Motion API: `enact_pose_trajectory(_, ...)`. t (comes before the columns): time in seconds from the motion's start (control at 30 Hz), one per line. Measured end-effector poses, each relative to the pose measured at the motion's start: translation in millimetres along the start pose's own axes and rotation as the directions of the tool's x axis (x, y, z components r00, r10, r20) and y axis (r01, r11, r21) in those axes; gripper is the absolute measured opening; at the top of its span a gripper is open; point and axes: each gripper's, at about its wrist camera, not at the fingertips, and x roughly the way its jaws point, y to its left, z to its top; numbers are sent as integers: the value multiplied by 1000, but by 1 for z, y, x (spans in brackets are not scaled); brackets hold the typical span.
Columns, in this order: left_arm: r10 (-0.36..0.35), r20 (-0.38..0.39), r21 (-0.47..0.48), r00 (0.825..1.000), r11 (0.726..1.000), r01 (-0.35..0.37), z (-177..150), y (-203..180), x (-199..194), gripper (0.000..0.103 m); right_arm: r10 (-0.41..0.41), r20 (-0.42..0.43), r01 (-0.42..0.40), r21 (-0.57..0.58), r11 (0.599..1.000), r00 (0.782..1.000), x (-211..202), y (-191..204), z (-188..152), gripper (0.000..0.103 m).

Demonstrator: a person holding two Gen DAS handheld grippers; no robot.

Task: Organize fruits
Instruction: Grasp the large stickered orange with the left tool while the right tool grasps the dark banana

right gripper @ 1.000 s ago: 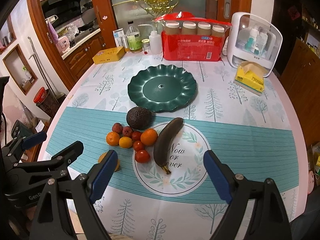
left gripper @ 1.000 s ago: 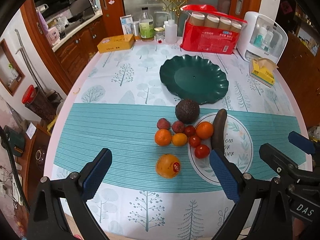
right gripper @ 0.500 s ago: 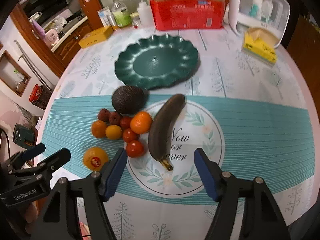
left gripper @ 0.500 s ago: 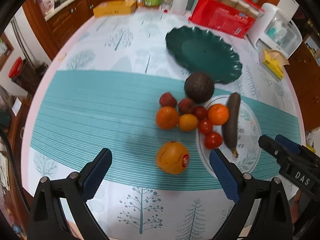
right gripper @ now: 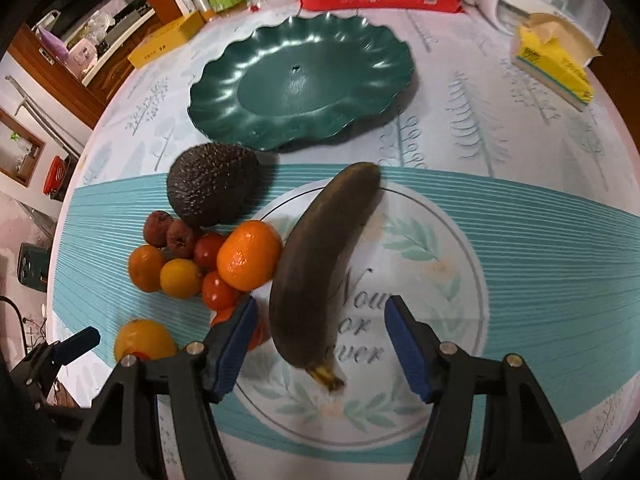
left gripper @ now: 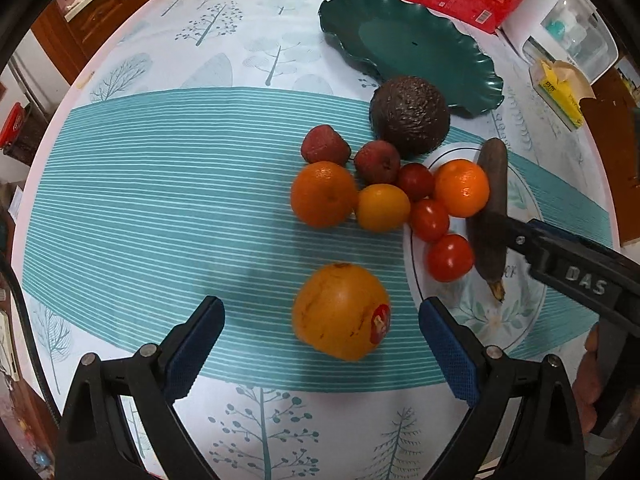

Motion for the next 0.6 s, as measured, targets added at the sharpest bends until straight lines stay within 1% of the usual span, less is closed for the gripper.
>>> enact_pose_trajectory(0.07,-11,-7,-8,1000,1000,11,1,1,4,89,1,-15,-1,-7,1000,1000,7,2,2,63)
enact_pose_trajectory(0.13,-23,-25,-19,999,1000,23,1,2,8,80,-1,-29,1,-13,1000,1000,14,3,3,59)
enact_pose_trajectory(0.2,-37,-37,-26,999,999,36,1,3,14,75,-3,-47,2,-15,1000,999,21,4,3,55)
enact_pose_trajectory(0.27,-53,-52,-31,997,998,52,2,1,20,70,-18,-37,17,-32,999,999,23,7,4,52)
enact_pose_trajectory(0.33,-65,-60,-31,996,998,63,1,-1,24,62,-30,-30,29,-48,998,999,25,11,5,49)
enact_pose_trajectory(0.37,-69,-63,-29,996,997,67,2,-3,26,60,-39,-24,37,-57,998,999,25,13,6,46)
enact_pose_trajectory(0.43,-78,-69,-25,995,997,77,2,-7,29,52,-43,-14,42,-79,996,999,25,19,6,38)
enact_pose_trajectory(0.5,-81,-65,-24,995,997,79,-1,-6,29,51,-63,-1,63,-96,993,998,25,23,5,35)
enact_pose_trajectory(0.6,-96,-49,-41,994,995,94,-3,-6,30,49,-65,14,66,-96,993,998,24,22,2,33)
